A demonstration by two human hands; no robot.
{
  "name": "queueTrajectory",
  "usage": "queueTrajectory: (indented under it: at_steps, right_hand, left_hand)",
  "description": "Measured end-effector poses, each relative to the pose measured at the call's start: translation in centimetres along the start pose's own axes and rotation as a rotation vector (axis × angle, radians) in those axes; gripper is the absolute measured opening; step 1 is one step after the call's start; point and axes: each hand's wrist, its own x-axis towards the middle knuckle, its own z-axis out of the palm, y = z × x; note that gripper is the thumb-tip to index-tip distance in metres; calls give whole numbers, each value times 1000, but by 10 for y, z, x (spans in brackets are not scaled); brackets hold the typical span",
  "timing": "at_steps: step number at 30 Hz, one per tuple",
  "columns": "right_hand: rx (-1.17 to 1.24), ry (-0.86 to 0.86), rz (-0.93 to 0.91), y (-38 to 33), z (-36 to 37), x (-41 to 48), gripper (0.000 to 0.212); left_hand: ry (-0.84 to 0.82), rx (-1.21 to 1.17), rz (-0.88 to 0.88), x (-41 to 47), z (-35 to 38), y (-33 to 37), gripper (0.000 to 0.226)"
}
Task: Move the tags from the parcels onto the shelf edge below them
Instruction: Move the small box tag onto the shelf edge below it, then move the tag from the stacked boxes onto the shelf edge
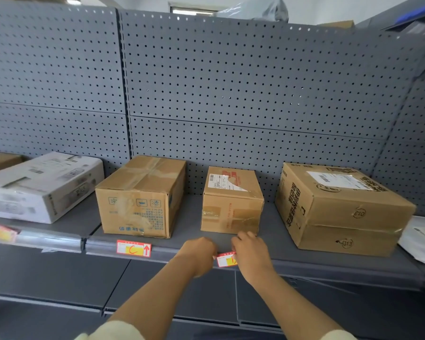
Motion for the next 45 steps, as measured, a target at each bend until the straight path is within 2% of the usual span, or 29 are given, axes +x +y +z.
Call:
queueTrajectory:
  at_steps: [5,11,16,21,26,29,33,41,45]
  right_hand:
    - [-36,-35,-37,9,-4,0,27]
    - [-42,-43,23,24,-18,-6,24]
    - [-30,-58,33,39,-39,-11,24]
    - [68,39,84,71,-79,-18,23]
    - [39,105,169,123,-109,-41,20]
    - [12,124,216,160,-118,-64,19]
    - [20,155,273,217,-132,-92,23]
    - [2,149,434,337,-143,-148,23]
    - [-7,129,499,385,-139,-171,28]
  left_hand:
    - [25,25,20,2,-12,-1,37]
    - [76,70,65,6,-25,11,31]
    - [156,40,111,15,-44,34,41]
    - [240,38,176,28,-80,72,41]
    - [269,45,310,39,-97,140,34]
    - [236,80,398,44,-92,194,34]
    - [279,109,497,51,-98,269,37]
    - [281,106,581,81,-103,397,32]
    - [267,143,613,98,-91,446,37]
